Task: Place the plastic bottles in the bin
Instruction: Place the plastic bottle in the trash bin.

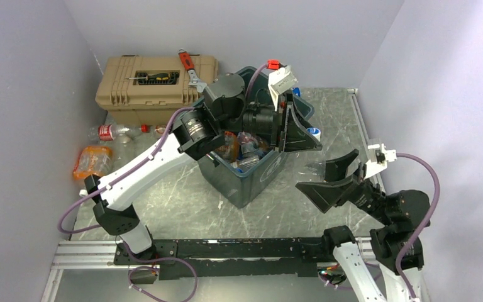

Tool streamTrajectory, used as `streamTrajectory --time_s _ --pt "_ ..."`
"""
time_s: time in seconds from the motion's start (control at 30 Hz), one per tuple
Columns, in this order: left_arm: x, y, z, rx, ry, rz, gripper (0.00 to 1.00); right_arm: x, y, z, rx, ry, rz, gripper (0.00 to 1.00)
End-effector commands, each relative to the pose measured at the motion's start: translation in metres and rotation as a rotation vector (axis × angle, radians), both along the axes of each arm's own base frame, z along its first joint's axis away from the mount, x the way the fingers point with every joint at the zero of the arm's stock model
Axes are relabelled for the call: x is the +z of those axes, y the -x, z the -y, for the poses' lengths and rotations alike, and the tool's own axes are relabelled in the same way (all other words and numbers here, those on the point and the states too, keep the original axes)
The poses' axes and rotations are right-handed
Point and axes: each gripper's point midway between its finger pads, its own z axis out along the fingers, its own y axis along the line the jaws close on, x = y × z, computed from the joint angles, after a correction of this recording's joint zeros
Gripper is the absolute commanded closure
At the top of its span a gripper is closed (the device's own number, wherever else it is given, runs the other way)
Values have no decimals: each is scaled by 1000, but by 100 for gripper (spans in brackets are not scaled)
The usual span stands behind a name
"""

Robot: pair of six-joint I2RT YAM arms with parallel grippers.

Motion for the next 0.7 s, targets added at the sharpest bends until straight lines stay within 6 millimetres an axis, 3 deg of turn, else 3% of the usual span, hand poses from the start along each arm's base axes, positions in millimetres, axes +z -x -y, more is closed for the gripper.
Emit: streamTrajectory --time_s 0.0,0.07,0.2,0.33,0.5,0.67 --pt "63 2 -44 157 128 181 100 30 14 15 -98 3 55 0" --pt "84 -11 -68 283 166 277 100 35 19 21 -143 13 69 0" --pt "114 -64 -124 610 186 439 100 23 12 40 -287 22 42 0" --pt "114 -119 -158 838 125 522 100 -7 -6 68 -481 -4 -35 0" --pt "98 -156 -157 870 111 529 100 -37 -15 76 -542 -18 -95 0" --pt "45 -189 -124 775 44 405 100 -82 -33 97 -691 -78 -297 0"
